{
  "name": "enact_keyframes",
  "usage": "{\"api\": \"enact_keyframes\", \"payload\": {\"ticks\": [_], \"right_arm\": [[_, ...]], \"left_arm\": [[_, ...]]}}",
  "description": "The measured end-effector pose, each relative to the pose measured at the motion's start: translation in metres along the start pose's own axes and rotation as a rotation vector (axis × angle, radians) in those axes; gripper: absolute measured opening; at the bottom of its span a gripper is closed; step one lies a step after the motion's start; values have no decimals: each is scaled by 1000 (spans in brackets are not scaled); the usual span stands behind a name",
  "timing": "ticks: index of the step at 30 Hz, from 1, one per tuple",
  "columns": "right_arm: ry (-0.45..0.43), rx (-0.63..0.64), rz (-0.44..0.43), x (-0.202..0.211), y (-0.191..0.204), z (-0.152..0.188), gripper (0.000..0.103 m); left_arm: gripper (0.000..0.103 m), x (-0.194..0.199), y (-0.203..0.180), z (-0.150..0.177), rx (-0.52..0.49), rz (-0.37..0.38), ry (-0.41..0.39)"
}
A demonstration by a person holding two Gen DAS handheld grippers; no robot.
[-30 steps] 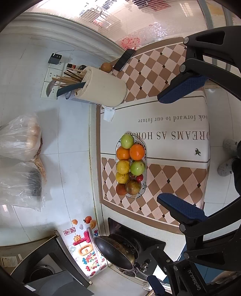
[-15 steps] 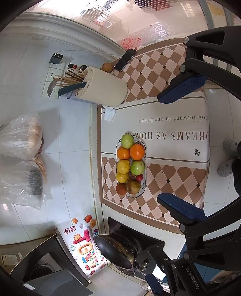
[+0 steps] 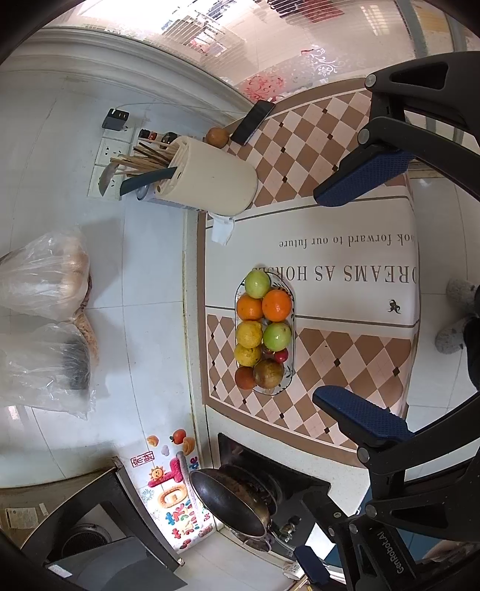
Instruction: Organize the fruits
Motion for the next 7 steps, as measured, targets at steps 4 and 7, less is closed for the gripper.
{"api": "enact_keyframes", "payload": {"ticks": [4, 7], "right_arm": [[1, 0, 1, 0, 0, 0, 100], [1, -1, 1, 1, 1, 1, 100]], "left_arm": [[101, 3, 1, -1, 13, 7, -9], [101, 5, 3, 0, 19, 6, -13]]}}
Point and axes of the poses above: each gripper's, at about its wrist camera, not at the fingertips, and x roughly against the way its jaws point, y to its left, z to its underside, the point moved 9 cm from there along -x, roughly the way its jaws point, and after that the axes turned 14 degrees about x, right-handed, at the moved point
